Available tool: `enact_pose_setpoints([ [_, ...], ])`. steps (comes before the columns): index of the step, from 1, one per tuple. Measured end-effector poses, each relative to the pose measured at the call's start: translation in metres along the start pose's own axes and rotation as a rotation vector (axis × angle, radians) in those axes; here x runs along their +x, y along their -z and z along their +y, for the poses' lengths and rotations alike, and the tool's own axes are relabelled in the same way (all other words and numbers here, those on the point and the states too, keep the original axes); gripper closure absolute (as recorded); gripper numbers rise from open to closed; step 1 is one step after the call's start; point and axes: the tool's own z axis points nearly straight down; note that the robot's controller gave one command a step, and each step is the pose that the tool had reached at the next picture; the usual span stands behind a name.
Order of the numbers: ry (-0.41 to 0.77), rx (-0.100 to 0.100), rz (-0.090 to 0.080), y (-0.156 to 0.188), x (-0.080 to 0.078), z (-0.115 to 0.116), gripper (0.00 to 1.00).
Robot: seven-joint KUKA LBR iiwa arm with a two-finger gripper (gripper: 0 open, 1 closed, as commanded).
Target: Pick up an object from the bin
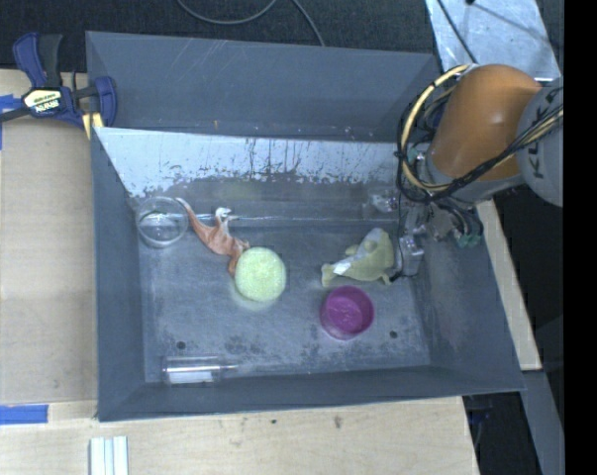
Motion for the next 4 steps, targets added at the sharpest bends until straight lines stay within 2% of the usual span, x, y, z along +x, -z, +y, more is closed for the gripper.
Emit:
enact_pose_setpoints([
  [1, 0.052, 0.002, -0.005, 0.021, -0.005, 0.001, 0.0],
  [2, 0.365, 0.001, -0.001, -0.026, -0.008, 0.011, 0.0],
  [3, 0.214, 0.0, 0.0, -0.039, 0.011, 0.027, 1.0],
  [4, 0.215, 0.0, 0.0, -0.039, 0.011, 0.027, 1.0],
])
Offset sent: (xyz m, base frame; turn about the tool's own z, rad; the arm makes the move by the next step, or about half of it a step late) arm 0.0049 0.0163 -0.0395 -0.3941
